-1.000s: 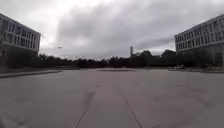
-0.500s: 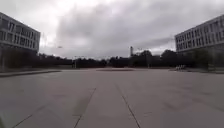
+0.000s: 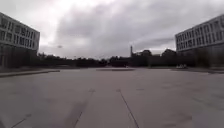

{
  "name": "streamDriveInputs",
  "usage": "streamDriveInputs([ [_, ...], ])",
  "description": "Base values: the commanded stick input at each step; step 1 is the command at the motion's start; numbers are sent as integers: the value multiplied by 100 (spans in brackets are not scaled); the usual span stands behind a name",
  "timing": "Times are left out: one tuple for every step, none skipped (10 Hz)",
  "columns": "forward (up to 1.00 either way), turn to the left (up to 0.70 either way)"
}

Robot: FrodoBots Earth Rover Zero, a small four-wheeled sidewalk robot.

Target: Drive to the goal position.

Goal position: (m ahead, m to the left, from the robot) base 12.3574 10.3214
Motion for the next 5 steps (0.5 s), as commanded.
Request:
streamDriveInputs([
  [70, 0],
  [70, 2],
  [70, 2],
  [70, 2],
  [70, 1],
])
